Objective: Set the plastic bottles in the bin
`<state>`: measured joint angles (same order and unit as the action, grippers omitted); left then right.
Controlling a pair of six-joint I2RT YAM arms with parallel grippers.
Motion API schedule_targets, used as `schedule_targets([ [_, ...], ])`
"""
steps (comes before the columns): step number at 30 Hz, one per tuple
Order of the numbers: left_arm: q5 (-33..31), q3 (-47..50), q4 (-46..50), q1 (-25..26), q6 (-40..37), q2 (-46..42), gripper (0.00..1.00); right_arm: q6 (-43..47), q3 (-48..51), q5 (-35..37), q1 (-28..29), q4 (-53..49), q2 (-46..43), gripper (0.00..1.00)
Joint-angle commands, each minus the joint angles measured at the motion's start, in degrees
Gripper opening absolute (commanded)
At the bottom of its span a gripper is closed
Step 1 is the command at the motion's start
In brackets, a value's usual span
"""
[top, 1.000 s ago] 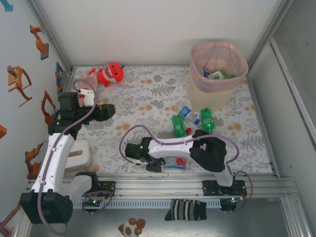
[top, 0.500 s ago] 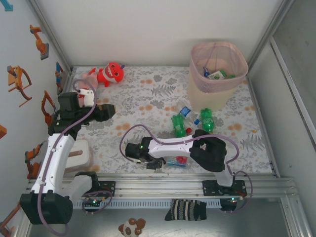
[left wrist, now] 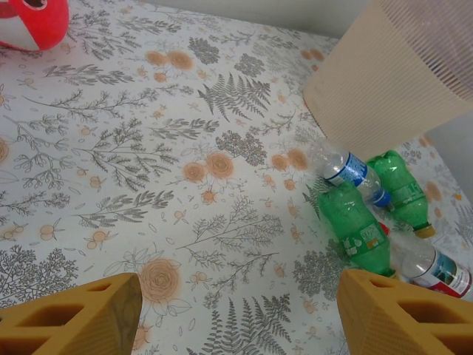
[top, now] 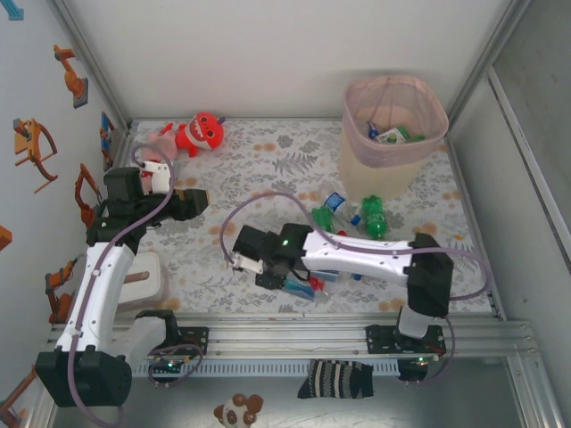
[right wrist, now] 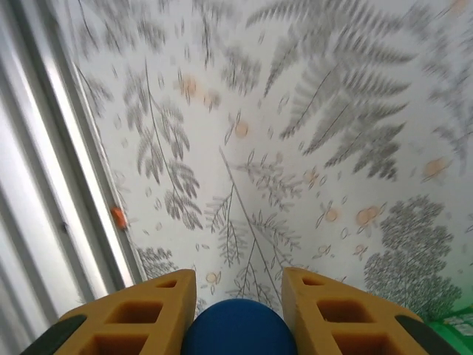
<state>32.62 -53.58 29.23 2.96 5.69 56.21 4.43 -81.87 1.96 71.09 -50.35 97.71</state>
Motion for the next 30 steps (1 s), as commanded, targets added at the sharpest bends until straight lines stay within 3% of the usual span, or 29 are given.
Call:
schedule_targets([
  [1,0.78,0.51,0.83,-0.31,-1.39,-1.25,0.70,-4.96,0.40,-7.14,-3.59,7.73,-6.22,0.27],
  [6,0.86,0.50,0.52,-0.32,-1.38,-1.52,0.70,-9.64,3.51,-9.31,-10.24,19.32,-15.10,0.25],
  [13,0.71,0.61,0.50,-0.33,-1.64,-1.76,0.70,-11.29,3.42,-3.61,-19.65,29.26,-23.88,0.24],
  [24,-0.01,0.54,0.86,-0.34,-2.76,-2.59,0.70,-8.46,-11.77,-3.24,-37.39,27.33,-24.92,0.22],
  [30,-0.02,0.55,0.91,-0.34,-2.94,-2.20,0.70,-5.65,-20.59,0.88,-48.12,25.65,-21.93,0.23],
])
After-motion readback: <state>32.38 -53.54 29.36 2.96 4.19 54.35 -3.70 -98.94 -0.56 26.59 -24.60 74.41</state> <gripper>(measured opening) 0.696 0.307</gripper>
